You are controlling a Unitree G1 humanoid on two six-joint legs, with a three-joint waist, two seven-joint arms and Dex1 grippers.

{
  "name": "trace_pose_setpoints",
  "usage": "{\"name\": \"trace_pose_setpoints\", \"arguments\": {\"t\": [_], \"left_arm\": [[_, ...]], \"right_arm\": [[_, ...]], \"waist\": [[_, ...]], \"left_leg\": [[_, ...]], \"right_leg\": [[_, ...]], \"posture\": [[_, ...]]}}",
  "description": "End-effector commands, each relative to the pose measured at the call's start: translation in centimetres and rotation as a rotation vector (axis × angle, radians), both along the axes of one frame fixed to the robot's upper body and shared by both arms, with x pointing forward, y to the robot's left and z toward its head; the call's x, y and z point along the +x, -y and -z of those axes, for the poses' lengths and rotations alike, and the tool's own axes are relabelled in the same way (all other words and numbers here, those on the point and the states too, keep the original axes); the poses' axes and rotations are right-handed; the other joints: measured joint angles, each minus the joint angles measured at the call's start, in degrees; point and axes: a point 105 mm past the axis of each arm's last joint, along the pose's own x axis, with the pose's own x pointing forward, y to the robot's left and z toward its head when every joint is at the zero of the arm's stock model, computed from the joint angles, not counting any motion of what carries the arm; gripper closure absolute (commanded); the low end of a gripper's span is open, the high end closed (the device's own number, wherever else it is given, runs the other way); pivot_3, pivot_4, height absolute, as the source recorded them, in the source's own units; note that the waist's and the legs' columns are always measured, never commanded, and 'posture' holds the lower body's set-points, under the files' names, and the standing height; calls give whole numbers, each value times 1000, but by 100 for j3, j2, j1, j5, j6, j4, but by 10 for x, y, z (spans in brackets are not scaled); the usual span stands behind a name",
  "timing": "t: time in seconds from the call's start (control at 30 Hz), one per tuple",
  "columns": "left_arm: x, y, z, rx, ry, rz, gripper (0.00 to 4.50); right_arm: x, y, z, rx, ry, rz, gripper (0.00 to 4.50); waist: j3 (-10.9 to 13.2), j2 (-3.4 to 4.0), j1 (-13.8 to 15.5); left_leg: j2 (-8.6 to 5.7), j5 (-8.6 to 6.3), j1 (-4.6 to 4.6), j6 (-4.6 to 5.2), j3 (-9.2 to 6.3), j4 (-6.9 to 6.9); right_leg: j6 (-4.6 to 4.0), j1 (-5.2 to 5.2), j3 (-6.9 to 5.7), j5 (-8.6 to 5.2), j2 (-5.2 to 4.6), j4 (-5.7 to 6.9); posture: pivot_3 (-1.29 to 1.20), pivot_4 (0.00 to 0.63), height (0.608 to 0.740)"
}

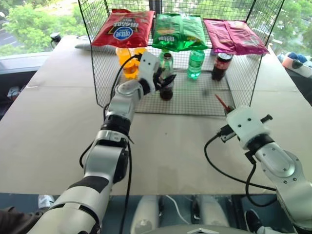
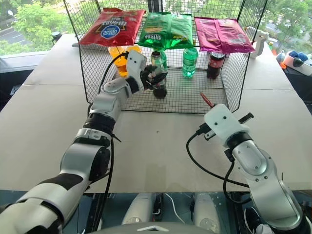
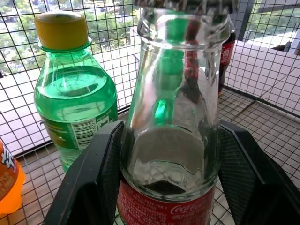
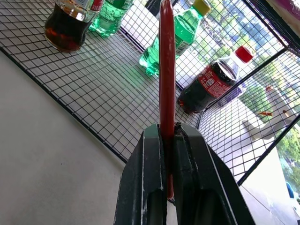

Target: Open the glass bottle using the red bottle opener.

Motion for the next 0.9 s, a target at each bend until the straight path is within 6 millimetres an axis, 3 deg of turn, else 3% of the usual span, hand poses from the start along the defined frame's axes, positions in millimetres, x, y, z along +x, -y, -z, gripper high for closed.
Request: {"name": "trace_pose_setpoints", "arguments": {"t": [0.03,0.23,0.53,0.7,0.9], "left_arm": [[-9,-1,-39,-67,111,31,2231],[-37,0,-47,-77,104,153,2231],[-93,14,-41,-22,47,410,2231],[-114,18,-29,12,28,489,2231],[-130,19,1,63,23,536,2231]], "right_arm": [[-2,1,-13,1,61,-1,4500],[-2,1,-12,-1,58,-7,4500],[-1,2,-13,-2,62,-17,4500],[-2,0,-11,-1,64,-27,4500],[-4,-2,-11,-7,73,-33,4500]], "waist": [[0,0,-1],[0,0,-5],[0,0,9],[0,0,-5],[-1,2,-8]], "left_leg": [[0,0,-1,0,0,0],[0,12,-1,-20,0,0],[2,15,2,-25,-2,1],[1,15,4,-25,0,2],[4,15,9,-25,2,1]], "right_leg": [[0,0,0,0,0,0],[0,0,0,0,0,0],[0,1,0,0,0,2],[0,2,3,-1,0,2],[-1,2,6,-1,3,5]], "posture": [[0,150,740],[0,150,740],[0,150,740],[0,150,740],[0,150,740]]}}
